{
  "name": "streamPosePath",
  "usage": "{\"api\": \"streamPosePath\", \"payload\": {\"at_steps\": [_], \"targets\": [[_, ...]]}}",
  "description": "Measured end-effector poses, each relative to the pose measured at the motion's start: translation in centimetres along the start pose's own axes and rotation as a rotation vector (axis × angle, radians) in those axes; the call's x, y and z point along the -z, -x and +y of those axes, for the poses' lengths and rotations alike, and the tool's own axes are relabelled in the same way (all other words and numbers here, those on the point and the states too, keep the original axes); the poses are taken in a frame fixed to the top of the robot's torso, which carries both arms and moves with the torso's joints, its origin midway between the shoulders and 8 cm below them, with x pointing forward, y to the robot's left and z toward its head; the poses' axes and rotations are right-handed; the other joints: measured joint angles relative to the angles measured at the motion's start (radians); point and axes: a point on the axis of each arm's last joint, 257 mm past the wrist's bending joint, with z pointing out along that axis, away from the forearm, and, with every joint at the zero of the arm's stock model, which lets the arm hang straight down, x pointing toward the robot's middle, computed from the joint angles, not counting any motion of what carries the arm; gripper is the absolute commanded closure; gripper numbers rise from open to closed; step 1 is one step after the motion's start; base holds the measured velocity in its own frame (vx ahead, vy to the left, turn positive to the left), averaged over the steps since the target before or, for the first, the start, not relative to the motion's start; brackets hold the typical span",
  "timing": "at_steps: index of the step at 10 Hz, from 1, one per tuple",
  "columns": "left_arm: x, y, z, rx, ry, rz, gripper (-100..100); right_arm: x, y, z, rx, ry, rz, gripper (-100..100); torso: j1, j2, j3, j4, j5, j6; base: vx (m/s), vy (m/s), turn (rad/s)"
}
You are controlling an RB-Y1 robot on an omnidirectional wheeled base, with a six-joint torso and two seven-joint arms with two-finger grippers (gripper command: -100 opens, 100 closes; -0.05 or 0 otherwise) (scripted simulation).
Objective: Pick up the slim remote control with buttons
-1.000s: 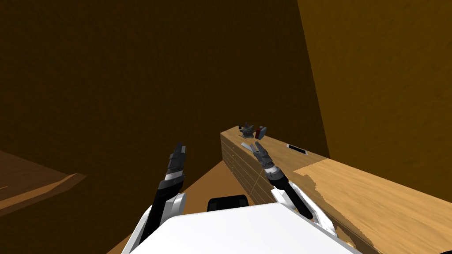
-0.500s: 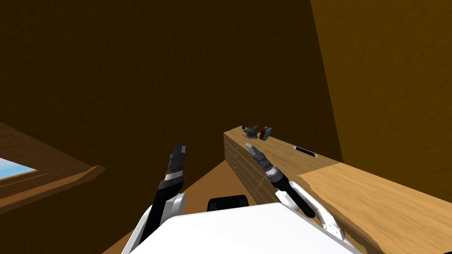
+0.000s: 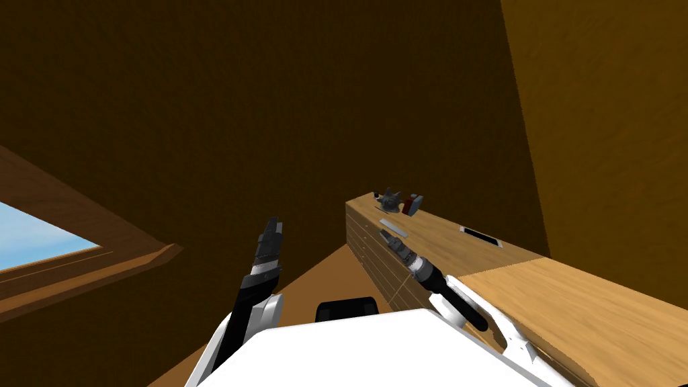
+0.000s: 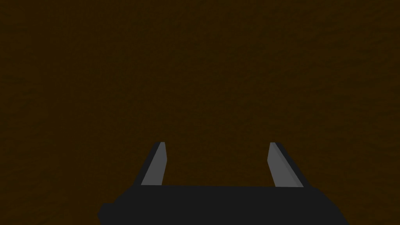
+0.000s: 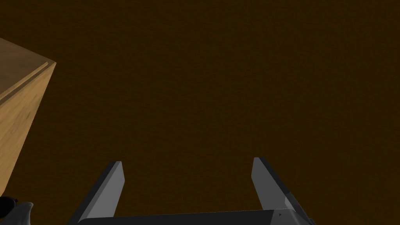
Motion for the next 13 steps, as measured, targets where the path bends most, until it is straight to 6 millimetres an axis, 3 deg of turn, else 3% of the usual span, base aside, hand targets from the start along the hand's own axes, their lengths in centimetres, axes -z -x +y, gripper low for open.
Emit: {"api": "streamPosePath", "payload": {"at_steps": [5, 13], "targets": [[0.0, 0.0, 0.0, 0.000, 0.000, 0.000, 0, 2.8, -1.4, -4.2, 0.085, -0.100, 0.159, -100, 0.000, -0.002, -0.001, 0.000, 0.000, 0.000, 0.025, 0.065, 0.088], [0.0, 0.0, 0.0, 0.000, 0.000, 0.000, 0, 7.9, -0.5, -9.3, 0.218, -0.241, 0.367, -100, -0.002, -0.001, 0.000, 0.000, 0.000, 0.001, 0.026, 0.046, 0.071]]}}
